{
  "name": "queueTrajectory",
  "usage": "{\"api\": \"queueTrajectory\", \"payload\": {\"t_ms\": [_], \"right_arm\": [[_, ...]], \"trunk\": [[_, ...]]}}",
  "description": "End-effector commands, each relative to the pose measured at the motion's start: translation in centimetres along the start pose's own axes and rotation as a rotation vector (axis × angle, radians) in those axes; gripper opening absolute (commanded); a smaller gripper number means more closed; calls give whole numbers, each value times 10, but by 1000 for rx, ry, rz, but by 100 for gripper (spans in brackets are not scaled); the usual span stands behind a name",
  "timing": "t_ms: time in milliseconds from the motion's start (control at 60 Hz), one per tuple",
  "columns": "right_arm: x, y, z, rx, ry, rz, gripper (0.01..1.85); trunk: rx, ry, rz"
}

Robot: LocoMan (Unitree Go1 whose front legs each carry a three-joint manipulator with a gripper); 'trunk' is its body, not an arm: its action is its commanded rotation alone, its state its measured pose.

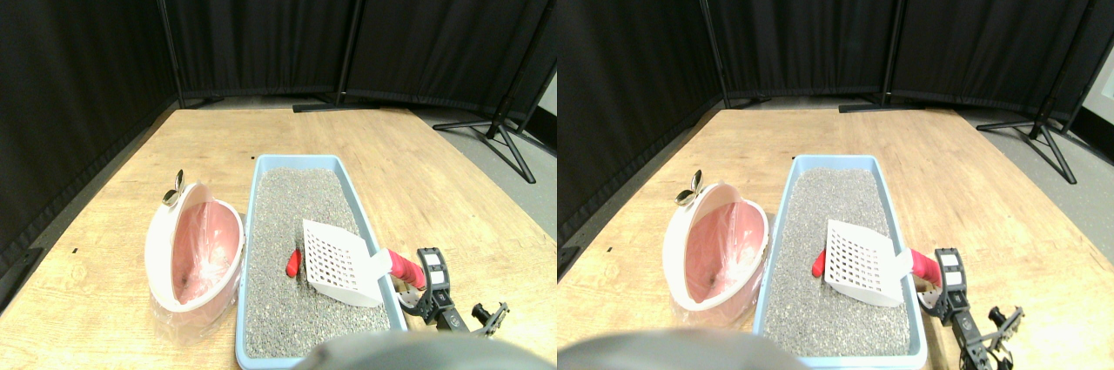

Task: Scoop (unimanual)

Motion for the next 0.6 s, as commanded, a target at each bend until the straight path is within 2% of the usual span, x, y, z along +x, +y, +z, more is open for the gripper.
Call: {"api": "queueTrajectory", "payload": {"t_ms": [17, 433, 600], "right_arm": [[5, 2, 5, 18, -23, -12, 99], [23, 6, 0, 94, 0, -77, 100], [33, 4, 0, 83, -5, -66, 101]], "trunk": [[-9, -2, 13], [-11, -2, 17], [-9, -2, 16]]}}
